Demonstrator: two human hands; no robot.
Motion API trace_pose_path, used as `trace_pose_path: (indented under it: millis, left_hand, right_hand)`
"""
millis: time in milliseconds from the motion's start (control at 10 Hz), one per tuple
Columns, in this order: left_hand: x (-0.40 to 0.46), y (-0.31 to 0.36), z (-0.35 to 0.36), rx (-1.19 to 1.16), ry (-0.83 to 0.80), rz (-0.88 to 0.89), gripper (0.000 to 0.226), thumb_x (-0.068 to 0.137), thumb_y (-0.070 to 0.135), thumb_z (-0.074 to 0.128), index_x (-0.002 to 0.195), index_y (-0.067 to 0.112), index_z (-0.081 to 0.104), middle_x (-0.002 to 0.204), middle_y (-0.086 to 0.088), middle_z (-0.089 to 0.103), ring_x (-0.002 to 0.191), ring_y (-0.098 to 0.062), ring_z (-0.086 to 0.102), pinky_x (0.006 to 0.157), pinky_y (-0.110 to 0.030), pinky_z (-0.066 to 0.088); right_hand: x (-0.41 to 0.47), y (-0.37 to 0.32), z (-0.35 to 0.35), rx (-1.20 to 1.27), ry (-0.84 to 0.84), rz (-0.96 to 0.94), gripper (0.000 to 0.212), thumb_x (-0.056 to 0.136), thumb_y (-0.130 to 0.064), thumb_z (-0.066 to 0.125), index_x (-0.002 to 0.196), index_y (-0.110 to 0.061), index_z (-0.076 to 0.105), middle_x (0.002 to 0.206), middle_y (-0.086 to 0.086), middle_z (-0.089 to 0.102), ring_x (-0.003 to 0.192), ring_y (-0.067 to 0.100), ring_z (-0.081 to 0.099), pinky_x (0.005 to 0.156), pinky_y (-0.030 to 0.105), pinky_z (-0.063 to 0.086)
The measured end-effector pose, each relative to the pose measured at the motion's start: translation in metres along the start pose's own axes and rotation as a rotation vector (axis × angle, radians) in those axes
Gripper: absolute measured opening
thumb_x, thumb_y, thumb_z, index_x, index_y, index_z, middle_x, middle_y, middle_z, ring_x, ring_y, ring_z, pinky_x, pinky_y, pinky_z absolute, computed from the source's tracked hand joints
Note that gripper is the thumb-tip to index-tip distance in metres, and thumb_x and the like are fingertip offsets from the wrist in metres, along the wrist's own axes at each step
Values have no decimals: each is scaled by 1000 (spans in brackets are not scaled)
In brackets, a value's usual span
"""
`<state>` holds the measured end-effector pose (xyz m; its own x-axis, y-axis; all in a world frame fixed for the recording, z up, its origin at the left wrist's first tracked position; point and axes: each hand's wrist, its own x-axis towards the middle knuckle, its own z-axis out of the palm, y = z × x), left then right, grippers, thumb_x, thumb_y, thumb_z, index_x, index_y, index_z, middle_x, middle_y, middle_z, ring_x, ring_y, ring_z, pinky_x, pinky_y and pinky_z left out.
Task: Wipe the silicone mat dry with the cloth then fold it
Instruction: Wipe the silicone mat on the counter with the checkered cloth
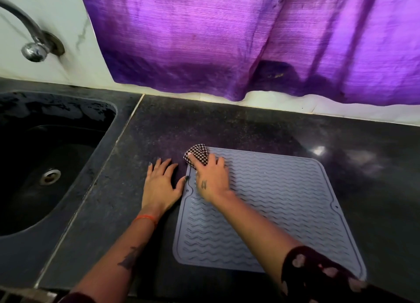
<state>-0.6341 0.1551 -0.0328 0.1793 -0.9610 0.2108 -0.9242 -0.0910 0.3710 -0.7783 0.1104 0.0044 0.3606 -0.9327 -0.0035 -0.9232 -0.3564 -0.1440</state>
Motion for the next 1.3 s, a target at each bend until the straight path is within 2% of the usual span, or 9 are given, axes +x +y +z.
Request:
trace_pose_path:
  millis: [100, 200, 300, 500, 700, 900, 1100, 1200, 1300]
  left_hand:
    - [0, -1, 0, 3, -8, -2, 77, 79, 64, 23, 129, 14, 55, 143, -8, 45, 139, -28, 28, 117, -39, 8]
    - [0, -1, 0, -1, -9, -2, 78, 79, 64, 23, 129, 14, 55, 143, -8, 45, 139, -28, 27, 118, -40, 8]
    - [1, -1, 0, -6, -6, 0, 78, 79, 65, 23, 129, 14, 55, 142, -8, 45, 139, -27, 27, 118, -39, 7]
    - [0, 0, -1, 4, -12, 5, 78, 79, 65, 23, 129, 14, 55, 142, -8, 46, 139, -28, 28, 118, -41, 8]
    - [0, 0, 0, 14, -10, 8, 80, 78, 65, 22, 127, 13, 56, 141, -10, 47, 139, -30, 29, 118, -42, 9]
    - [0, -1, 0, 25, -11, 15, 77, 79, 64, 24, 127, 13, 56, 140, -10, 48, 138, -30, 29, 117, -43, 11]
    - [1, -3, 2, 34, -16, 14, 75, 79, 62, 25, 126, 13, 56, 140, -11, 48, 138, -31, 29, 117, -44, 12]
    - [1, -4, 3, 42, -13, 16, 75, 79, 62, 26, 126, 13, 57, 140, -11, 48, 138, -31, 30, 117, -44, 12]
    - [1, -4, 3, 43, -11, 16, 75, 80, 62, 26, 127, 13, 57, 140, -11, 48, 138, -31, 29, 117, -44, 12]
  right_hand:
    - [6, 7, -2, -62, -25, -67, 55, 97, -30, 37, 146, -40, 14, 137, 19, 31, 114, 36, 36, 93, 41, 38]
    - [17, 18, -13, 137, -18, -24, 50, 97, -26, 39, 144, -38, 25, 132, 18, 38, 112, 35, 41, 92, 40, 39]
    - [11, 27, -9, 129, 78, 133, 51, 98, -27, 37, 145, -33, 21, 132, 16, 35, 113, 31, 39, 89, 40, 42]
    - [9, 40, -5, 38, -14, 98, 53, 99, -28, 34, 147, -35, 12, 140, 16, 28, 120, 34, 35, 92, 43, 43]
    - [-14, 68, -4, 22, 82, 298, 54, 99, -27, 34, 148, -30, 12, 143, 16, 27, 124, 33, 32, 93, 41, 42]
    - [-2, 95, -19, 140, -12, 194, 54, 98, -30, 36, 147, -35, 15, 142, 18, 29, 119, 33, 42, 95, 40, 40]
    - [-22, 130, -11, 45, 59, 281, 52, 99, -31, 32, 147, -37, 13, 143, 20, 27, 123, 34, 35, 101, 41, 36]
    - [-13, 140, -20, 165, 7, 222, 51, 98, -29, 37, 146, -38, 22, 135, 19, 33, 113, 33, 43, 95, 36, 39]
    - [-21, 158, -25, 128, 96, 315, 50, 97, -29, 40, 144, -36, 27, 127, 17, 41, 107, 31, 47, 87, 36, 43]
